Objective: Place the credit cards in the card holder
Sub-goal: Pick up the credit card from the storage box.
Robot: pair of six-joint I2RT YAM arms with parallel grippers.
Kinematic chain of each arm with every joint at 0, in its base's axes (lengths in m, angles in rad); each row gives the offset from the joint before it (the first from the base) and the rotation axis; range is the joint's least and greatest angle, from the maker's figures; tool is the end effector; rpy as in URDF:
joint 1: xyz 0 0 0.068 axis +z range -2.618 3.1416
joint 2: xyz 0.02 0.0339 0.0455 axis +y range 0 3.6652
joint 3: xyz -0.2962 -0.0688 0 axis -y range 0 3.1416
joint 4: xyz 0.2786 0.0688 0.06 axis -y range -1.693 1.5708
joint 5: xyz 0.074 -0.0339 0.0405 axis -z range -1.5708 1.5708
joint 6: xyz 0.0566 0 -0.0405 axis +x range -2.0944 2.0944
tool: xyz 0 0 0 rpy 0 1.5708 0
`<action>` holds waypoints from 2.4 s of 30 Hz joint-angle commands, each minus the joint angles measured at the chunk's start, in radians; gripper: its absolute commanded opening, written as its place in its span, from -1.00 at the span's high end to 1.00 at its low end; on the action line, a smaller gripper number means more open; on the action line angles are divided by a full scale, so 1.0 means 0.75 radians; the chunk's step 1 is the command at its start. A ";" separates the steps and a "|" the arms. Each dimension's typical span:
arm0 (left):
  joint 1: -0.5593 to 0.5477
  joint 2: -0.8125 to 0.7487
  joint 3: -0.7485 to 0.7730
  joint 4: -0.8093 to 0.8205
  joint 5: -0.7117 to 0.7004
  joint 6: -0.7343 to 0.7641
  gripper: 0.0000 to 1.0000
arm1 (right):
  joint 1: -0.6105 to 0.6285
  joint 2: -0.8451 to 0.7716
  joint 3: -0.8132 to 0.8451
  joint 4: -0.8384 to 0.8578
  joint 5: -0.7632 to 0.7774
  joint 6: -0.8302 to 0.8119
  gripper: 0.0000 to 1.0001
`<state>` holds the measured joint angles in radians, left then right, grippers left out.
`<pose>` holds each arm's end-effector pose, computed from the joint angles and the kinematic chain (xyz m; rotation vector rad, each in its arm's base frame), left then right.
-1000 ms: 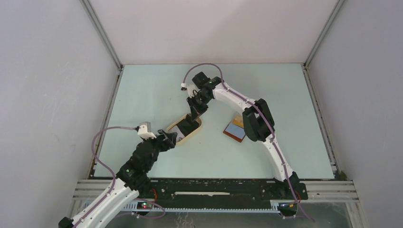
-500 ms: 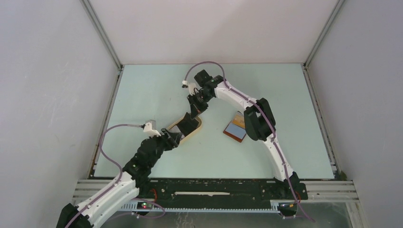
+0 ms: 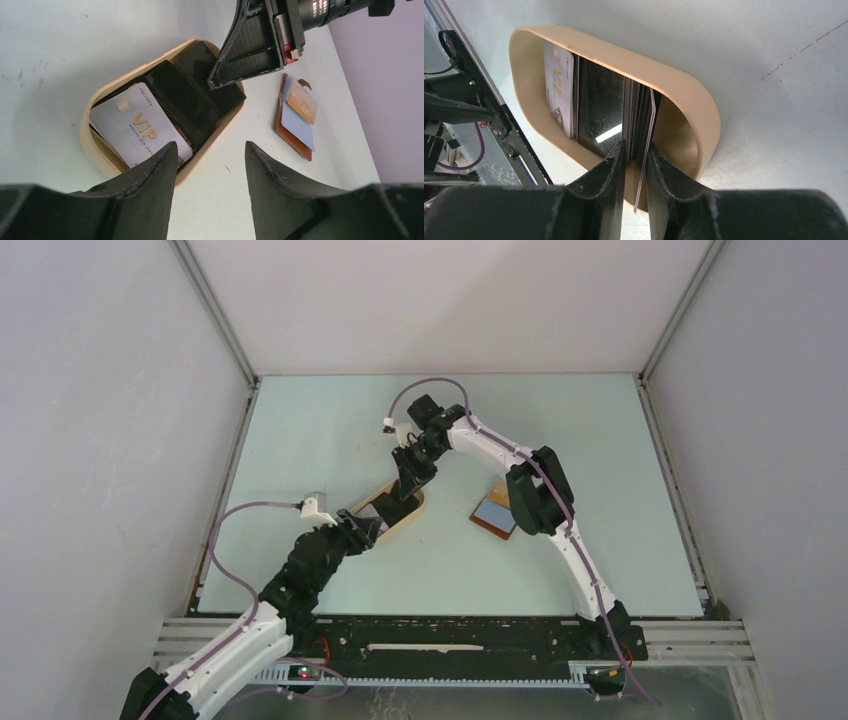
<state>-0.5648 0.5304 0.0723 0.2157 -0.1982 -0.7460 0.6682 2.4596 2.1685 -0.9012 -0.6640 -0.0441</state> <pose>0.1467 -0.0798 0.1629 -0.3137 1.8467 -0.7438 0.4320 0.3854 0.1675 -1.1463 2.5526 1.0803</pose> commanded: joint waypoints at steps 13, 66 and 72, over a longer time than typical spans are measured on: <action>0.023 -0.042 -0.041 0.023 0.016 -0.024 -0.14 | 0.019 0.030 0.086 -0.034 -0.025 -0.001 0.32; 0.045 -0.098 -0.049 -0.039 0.022 -0.022 -0.14 | -0.035 -0.021 0.128 -0.098 -0.116 0.020 0.43; 0.047 -0.097 -0.051 -0.036 0.026 -0.026 -0.14 | -0.046 -0.027 0.127 -0.099 -0.138 0.025 0.44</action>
<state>-0.5400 0.4637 0.0612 0.1707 -0.1936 -0.7605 0.6445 2.5156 2.2318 -0.9676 -0.7372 -0.0422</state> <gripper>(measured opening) 0.571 0.282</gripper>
